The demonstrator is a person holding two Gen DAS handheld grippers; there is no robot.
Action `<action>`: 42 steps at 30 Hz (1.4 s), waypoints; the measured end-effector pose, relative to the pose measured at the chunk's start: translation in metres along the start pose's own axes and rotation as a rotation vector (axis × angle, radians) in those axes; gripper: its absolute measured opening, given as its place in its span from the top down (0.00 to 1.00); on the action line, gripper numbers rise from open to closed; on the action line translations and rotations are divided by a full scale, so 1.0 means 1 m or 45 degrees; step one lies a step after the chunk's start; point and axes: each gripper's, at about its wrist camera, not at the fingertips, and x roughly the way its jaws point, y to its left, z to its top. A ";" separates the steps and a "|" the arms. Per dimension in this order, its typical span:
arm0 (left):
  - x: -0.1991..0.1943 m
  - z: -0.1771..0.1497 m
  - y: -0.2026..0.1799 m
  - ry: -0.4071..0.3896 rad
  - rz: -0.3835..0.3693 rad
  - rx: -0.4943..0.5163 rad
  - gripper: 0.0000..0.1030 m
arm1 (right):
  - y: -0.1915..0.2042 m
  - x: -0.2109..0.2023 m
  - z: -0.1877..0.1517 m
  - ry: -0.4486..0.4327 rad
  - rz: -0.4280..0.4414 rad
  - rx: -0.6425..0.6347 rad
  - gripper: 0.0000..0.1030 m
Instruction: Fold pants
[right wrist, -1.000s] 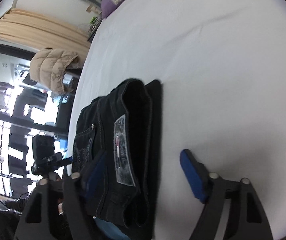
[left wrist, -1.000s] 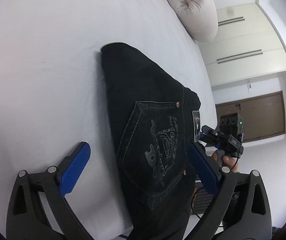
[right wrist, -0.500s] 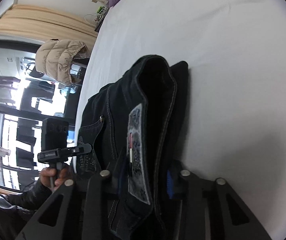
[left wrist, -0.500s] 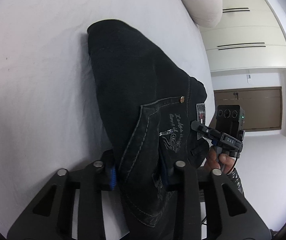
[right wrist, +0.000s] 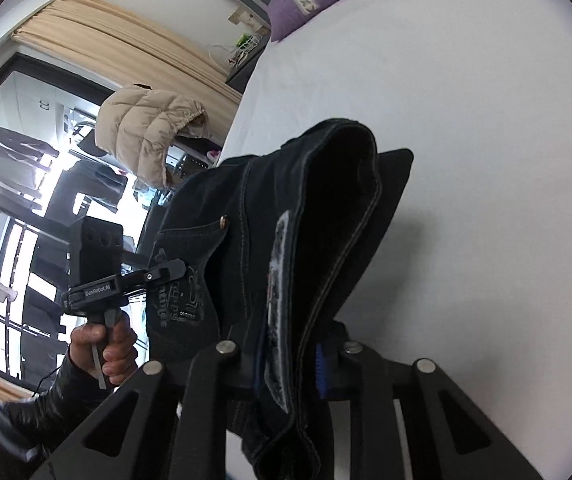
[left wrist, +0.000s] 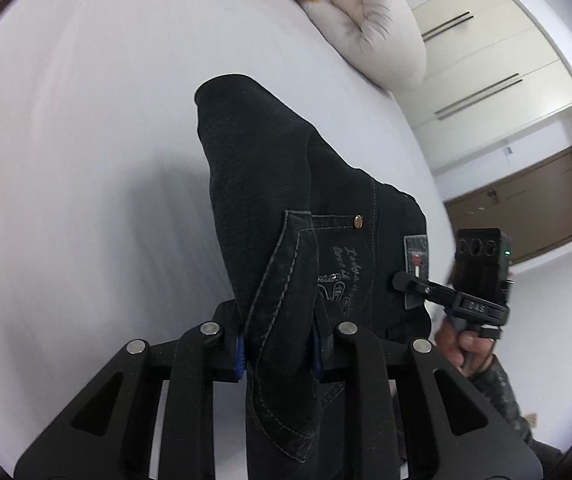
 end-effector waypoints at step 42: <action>-0.224 -0.103 -0.193 -1.004 1.005 0.379 0.00 | 0.278 -0.105 -0.072 -0.968 -0.923 -0.604 0.00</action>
